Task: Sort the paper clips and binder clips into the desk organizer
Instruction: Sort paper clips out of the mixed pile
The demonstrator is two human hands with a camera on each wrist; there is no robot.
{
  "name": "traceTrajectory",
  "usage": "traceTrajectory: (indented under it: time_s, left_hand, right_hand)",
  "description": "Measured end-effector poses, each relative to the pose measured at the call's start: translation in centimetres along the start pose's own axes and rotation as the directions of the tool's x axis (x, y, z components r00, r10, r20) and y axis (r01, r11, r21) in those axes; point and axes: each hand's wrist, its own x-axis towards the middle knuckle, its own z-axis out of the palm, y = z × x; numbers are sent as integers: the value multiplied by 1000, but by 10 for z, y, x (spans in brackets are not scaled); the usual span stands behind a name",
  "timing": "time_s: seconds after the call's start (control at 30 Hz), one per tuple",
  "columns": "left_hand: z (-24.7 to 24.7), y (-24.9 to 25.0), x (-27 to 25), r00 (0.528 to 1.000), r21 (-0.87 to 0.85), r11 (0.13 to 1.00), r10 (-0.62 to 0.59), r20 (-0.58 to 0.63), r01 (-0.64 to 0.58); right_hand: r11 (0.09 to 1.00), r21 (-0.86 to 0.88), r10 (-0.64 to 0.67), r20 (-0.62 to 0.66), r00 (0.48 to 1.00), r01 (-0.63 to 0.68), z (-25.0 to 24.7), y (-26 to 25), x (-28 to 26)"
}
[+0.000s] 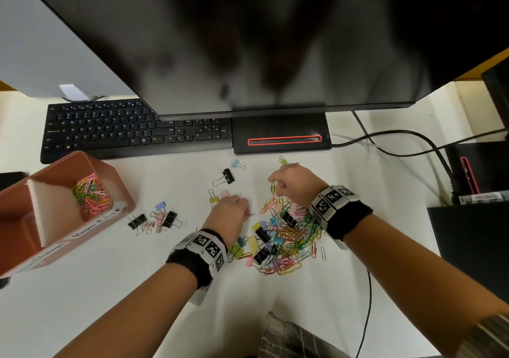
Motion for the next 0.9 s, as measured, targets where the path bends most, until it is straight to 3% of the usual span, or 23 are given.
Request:
traceTrajectory:
  time_s: [0.13, 0.27, 0.53, 0.73, 0.9]
  left_hand:
    - [-2, 14, 2, 997, -156, 987, 31, -70, -42]
    - [3, 25, 16, 998, -199, 979, -46, -43, 36]
    - [-1, 26, 25, 996, -54, 998, -47, -76, 43]
    - [-8, 21, 20, 1000, 111, 993, 28, 14, -29]
    - [-4, 18, 10, 999, 156, 988, 7, 54, -15]
  right_hand:
    - [999, -30, -11, -30, 999, 10, 6, 0, 1]
    - [998, -53, -27, -36, 999, 25, 10, 0, 0]
    - [996, -92, 21, 14, 1000, -20, 14, -4, -4]
    - [996, -83, 20, 26, 999, -18, 19, -5, -6]
    - [999, -1, 34, -20, 999, -34, 13, -11, -16]
